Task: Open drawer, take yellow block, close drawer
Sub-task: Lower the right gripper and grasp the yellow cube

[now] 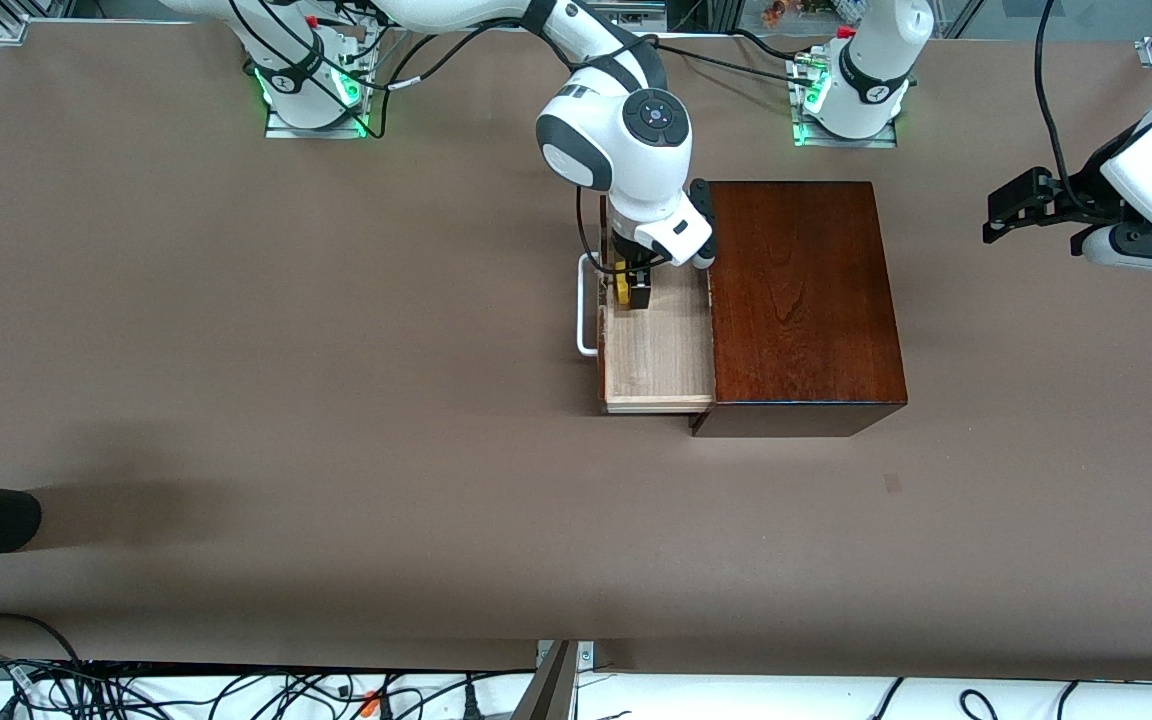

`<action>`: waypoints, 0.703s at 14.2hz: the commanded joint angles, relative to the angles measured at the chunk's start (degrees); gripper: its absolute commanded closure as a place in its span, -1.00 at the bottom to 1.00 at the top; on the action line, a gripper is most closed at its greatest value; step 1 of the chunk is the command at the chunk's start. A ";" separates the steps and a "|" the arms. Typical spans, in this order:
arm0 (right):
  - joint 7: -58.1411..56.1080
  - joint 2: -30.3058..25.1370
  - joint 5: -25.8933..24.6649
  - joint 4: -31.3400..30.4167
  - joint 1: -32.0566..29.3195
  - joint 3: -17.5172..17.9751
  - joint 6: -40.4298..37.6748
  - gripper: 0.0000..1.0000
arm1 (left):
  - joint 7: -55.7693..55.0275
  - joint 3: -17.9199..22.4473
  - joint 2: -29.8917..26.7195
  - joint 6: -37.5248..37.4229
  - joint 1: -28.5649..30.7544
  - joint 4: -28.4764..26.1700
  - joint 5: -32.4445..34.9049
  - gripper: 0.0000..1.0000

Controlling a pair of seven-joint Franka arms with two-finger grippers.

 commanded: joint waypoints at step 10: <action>0.02 -2.22 0.00 8.15 0.23 -0.14 -10.67 0.61 | 1.49 0.24 0.22 0.51 -0.23 0.06 0.96 -1.00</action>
